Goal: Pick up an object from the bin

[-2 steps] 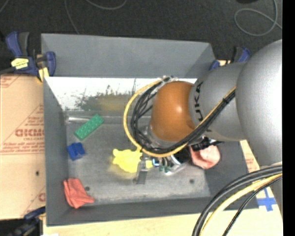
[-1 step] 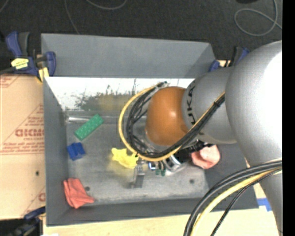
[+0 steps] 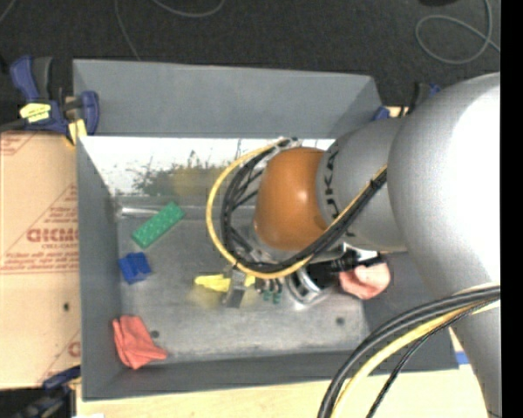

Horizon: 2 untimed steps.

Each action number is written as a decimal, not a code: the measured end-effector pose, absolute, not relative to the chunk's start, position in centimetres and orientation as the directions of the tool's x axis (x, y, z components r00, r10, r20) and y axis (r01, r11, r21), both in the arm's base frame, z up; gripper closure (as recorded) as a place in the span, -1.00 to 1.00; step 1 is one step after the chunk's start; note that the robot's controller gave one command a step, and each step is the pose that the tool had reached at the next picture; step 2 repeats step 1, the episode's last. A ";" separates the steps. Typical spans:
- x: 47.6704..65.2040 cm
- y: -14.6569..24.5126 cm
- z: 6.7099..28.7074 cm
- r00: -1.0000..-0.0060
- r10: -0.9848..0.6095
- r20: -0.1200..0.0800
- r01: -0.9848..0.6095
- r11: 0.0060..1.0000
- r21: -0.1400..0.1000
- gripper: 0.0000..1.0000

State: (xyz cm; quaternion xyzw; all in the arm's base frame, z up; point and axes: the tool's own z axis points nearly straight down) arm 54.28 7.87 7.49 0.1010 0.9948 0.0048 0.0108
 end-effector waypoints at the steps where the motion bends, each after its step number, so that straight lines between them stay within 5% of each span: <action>1: 54.3 7.9 7.5 -0.979 0.201 -0.021 0.201 0.980 0.012 1.00; 2: 54.3 7.9 7.5 -0.979 0.201 -0.021 0.201 0.980 0.012 1.00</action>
Offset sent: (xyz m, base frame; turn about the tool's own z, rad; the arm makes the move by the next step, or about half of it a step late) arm 0.0000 0.0000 0.0386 0.0000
